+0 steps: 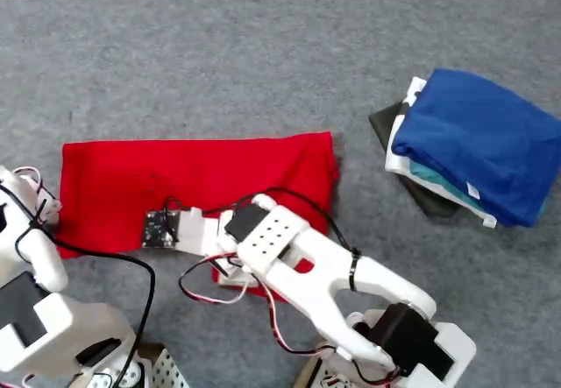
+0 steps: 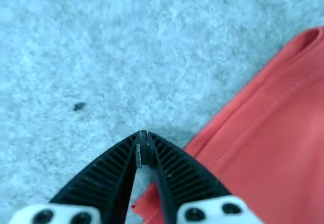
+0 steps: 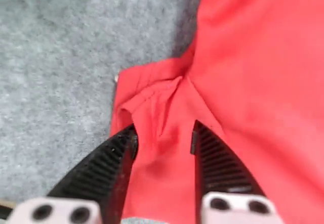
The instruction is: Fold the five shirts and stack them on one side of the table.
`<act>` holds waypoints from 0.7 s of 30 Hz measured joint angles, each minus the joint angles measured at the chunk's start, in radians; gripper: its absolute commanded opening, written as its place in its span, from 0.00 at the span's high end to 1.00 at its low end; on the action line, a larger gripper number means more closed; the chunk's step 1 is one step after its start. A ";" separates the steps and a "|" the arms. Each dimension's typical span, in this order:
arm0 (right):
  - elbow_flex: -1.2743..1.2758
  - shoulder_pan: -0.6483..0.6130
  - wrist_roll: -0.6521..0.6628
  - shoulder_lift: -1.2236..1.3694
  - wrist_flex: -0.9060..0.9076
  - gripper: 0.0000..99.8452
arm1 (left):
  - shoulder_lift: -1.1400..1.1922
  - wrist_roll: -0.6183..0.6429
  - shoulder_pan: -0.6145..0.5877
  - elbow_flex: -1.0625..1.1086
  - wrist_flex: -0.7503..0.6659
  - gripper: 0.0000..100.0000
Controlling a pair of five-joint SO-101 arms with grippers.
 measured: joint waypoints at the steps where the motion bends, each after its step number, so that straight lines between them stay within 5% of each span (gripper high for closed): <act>1: -0.012 0.000 0.000 0.000 0.008 0.83 | 0.000 0.000 -0.005 -0.002 0.000 0.98; 21: -0.215 0.057 0.046 0.000 0.169 0.83 | -0.005 0.000 -0.009 -0.005 0.000 0.98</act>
